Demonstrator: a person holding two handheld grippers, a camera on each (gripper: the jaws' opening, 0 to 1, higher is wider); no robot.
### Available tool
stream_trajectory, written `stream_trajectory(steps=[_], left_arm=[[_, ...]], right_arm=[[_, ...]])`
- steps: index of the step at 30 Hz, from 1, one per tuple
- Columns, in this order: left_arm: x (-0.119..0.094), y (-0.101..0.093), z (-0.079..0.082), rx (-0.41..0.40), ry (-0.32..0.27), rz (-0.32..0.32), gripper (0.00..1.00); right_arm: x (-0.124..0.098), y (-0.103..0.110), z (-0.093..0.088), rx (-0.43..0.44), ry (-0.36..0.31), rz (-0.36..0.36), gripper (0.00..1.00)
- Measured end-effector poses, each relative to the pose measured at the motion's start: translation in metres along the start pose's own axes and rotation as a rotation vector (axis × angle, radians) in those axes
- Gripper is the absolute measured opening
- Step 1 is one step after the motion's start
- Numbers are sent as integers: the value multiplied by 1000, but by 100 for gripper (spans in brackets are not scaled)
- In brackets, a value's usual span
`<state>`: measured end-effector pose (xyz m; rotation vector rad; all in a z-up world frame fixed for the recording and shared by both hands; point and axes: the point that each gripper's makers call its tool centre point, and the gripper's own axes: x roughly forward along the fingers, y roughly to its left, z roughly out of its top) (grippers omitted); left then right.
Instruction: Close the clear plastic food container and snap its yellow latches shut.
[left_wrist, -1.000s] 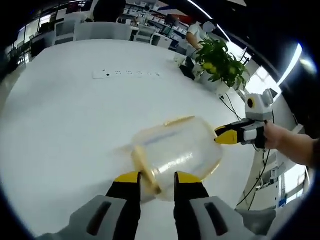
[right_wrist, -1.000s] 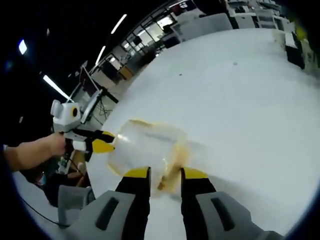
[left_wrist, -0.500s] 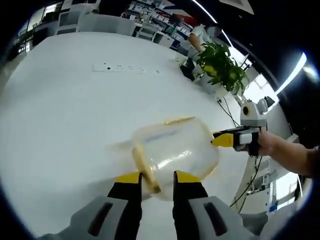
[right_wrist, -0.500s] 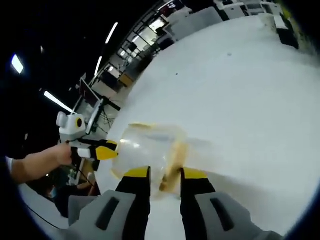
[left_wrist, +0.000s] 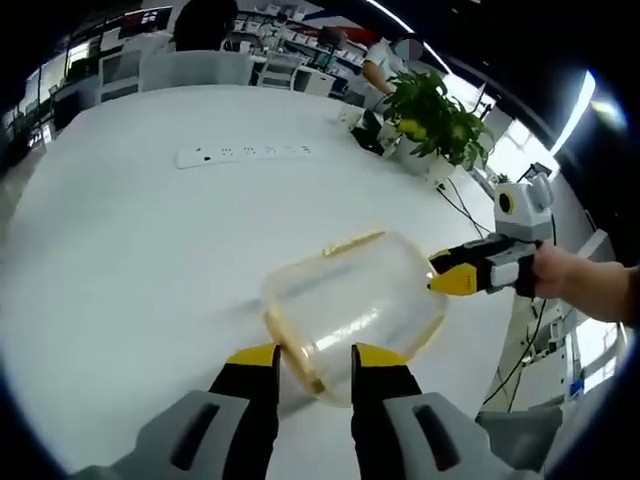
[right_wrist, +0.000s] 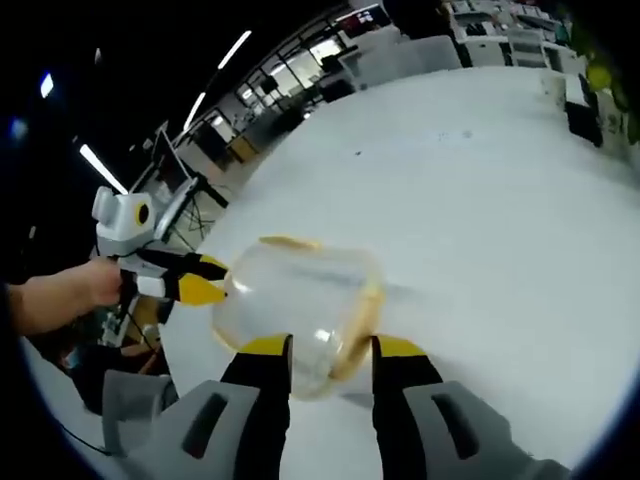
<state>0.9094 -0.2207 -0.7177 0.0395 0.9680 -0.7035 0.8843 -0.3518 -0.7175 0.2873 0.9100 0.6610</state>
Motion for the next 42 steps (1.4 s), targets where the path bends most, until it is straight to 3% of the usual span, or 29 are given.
stream_trajectory(steps=[5,9,12,22,42], left_arm=[[-5,-1,12,162,9,28,23],[-9,-11,20,191,9,-12,20],[-8,-20,30,257,-5,-36,20],[4,-34,34,457,45,-56,20],[19,-45,39,525,56,-107,19]], right_arm=[[-7,-3,6,-56,-11,-17,21],[-10,0,13,-70,-21,-12,21],[-11,8,21,-85,-44,9,16],[1,29,24,-186,-23,52,14],[14,41,20,-234,14,76,14]])
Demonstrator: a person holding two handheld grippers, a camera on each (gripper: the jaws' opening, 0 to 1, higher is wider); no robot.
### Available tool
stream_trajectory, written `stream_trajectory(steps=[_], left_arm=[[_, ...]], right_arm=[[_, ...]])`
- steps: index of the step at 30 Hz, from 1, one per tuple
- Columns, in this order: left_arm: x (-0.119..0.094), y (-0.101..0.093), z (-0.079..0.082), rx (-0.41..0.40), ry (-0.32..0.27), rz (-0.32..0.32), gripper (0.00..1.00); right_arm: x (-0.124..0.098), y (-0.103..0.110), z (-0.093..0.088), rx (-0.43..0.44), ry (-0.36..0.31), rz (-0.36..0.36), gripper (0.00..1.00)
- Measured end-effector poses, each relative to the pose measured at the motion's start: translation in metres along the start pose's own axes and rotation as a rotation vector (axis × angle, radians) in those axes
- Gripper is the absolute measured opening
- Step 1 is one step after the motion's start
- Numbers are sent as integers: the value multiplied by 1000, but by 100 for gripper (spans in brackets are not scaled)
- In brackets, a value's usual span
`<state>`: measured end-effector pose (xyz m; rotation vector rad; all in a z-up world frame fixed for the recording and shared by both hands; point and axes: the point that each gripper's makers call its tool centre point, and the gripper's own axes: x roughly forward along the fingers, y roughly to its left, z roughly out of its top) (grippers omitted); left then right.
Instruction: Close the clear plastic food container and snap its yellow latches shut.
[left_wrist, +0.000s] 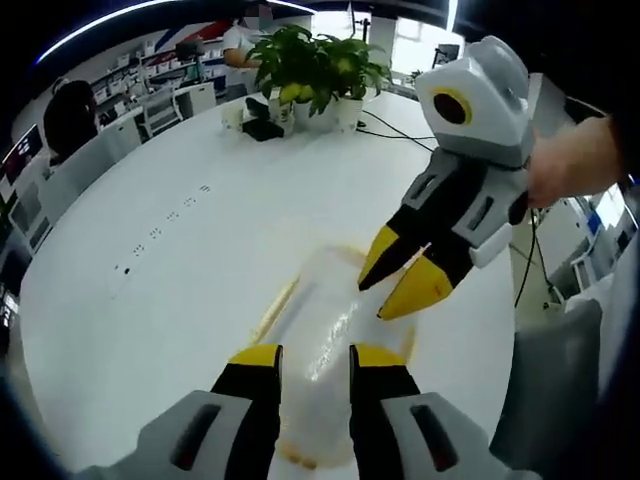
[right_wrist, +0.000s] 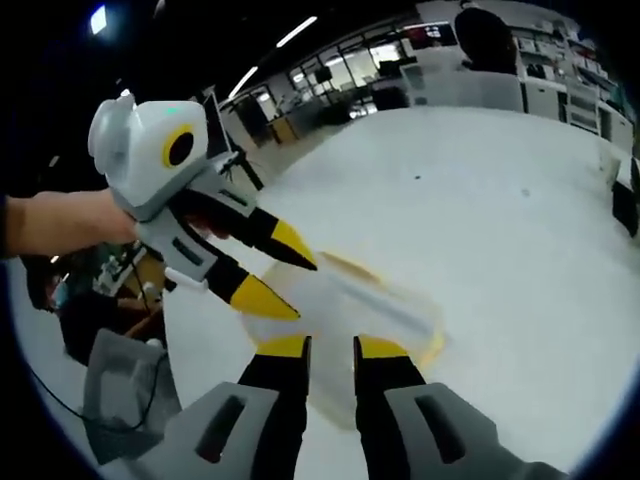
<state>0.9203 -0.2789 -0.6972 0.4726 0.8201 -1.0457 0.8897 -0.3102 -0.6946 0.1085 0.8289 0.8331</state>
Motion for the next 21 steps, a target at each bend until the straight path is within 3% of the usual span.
stream_trajectory(steps=[12,21], left_arm=[[9,2,8,45,-19,3,22],[11,10,11,65,-17,16,24]], right_arm=[[14,20,-10,-201,53,33,18],[14,29,-13,-274,55,63,21]])
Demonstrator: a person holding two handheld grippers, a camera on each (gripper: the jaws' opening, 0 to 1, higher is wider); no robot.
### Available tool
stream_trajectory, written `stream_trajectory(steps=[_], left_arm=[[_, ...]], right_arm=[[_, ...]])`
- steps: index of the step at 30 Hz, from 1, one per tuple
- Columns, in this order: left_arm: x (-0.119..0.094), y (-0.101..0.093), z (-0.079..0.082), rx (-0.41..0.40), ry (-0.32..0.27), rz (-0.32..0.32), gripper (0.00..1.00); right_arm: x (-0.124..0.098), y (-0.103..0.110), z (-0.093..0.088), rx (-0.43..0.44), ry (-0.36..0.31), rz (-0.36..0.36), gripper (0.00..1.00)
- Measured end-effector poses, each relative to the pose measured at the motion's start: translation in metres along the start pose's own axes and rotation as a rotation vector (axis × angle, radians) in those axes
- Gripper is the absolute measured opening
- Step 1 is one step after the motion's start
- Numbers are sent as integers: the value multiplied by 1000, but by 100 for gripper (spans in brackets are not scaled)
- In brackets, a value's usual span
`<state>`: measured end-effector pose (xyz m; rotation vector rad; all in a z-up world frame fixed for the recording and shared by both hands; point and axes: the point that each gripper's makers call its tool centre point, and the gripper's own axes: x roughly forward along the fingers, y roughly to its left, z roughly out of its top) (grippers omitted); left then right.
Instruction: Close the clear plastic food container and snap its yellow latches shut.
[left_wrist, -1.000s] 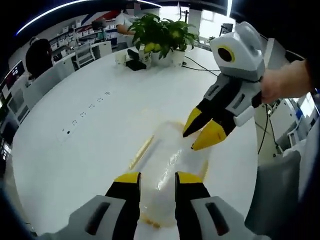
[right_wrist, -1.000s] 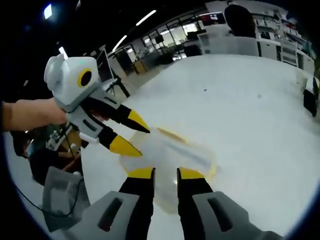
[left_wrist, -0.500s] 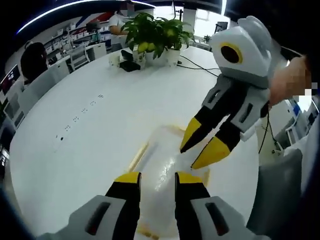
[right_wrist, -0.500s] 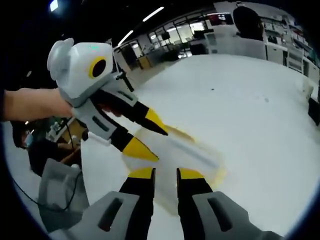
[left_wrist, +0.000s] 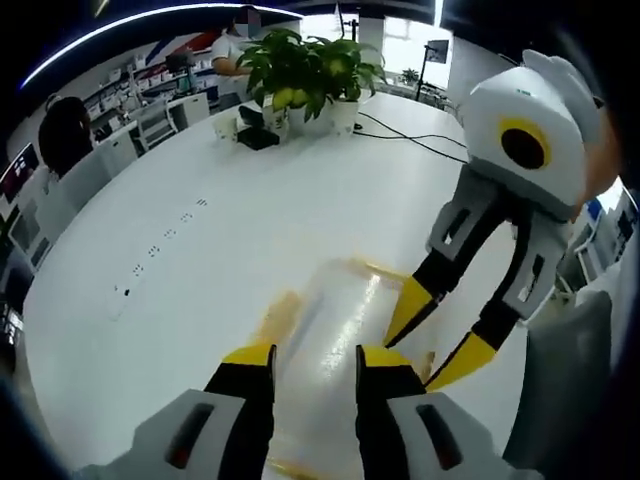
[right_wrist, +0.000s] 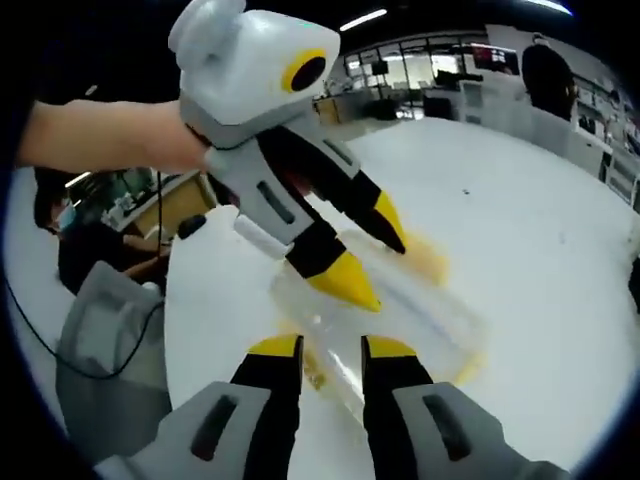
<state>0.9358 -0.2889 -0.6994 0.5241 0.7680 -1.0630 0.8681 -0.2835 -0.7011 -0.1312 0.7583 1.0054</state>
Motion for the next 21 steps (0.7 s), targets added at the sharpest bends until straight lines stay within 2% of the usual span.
stream_trajectory(steps=[6,13,21], left_arm=[[4,3,0,40,18,0,27],[10,4,3,84,46,-20,27],[15,1,5,81,87,-93,29]], right_arm=[[-1,2,-2,-86,-1,10,24],[-3,6,-6,-142,-6,9,25],[-3,8,-8,-208,-6,-6,26]])
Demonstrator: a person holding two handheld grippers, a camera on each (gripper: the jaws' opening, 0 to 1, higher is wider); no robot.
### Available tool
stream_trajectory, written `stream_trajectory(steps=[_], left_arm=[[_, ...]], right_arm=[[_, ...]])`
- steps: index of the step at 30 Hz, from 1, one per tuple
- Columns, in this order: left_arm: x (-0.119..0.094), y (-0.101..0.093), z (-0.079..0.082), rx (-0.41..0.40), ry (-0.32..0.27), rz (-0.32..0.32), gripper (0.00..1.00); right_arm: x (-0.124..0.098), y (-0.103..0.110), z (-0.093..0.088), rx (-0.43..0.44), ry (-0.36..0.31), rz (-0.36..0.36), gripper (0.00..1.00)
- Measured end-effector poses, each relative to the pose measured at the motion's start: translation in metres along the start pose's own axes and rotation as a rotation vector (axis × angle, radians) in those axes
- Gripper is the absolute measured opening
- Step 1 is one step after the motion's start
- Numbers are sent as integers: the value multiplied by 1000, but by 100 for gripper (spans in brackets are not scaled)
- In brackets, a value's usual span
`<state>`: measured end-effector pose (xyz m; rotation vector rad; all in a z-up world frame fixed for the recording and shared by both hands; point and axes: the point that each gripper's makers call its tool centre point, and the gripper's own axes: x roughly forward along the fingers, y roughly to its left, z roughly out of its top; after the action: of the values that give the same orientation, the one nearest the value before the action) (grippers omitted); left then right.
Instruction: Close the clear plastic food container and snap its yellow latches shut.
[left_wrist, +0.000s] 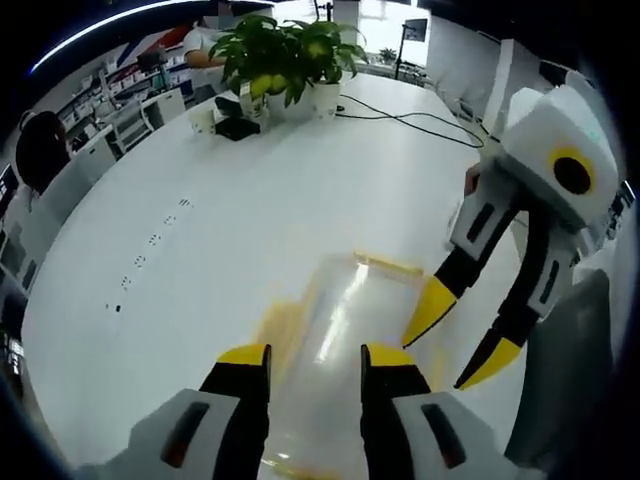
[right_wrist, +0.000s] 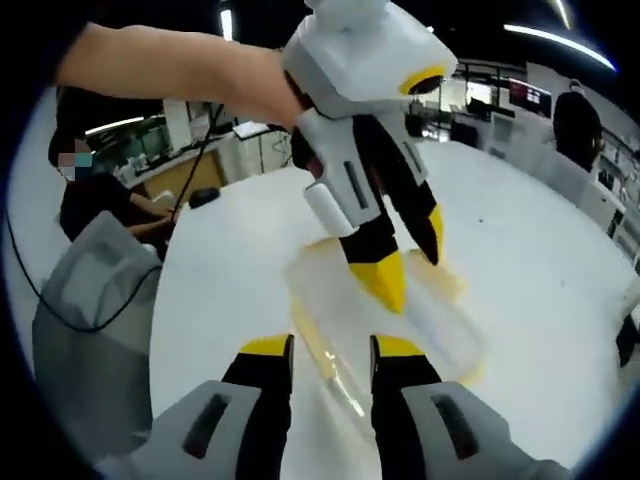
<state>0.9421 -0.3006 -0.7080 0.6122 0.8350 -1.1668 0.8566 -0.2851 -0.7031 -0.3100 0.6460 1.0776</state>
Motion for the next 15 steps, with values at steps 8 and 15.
stream_trajectory(steps=[8,15], left_arm=[[3,1,0,23,33,-76,27],[5,0,1,30,76,-128,28]], right_arm=[[5,-1,-2,-123,9,-78,23],[9,-3,-5,-299,48,-145,25]])
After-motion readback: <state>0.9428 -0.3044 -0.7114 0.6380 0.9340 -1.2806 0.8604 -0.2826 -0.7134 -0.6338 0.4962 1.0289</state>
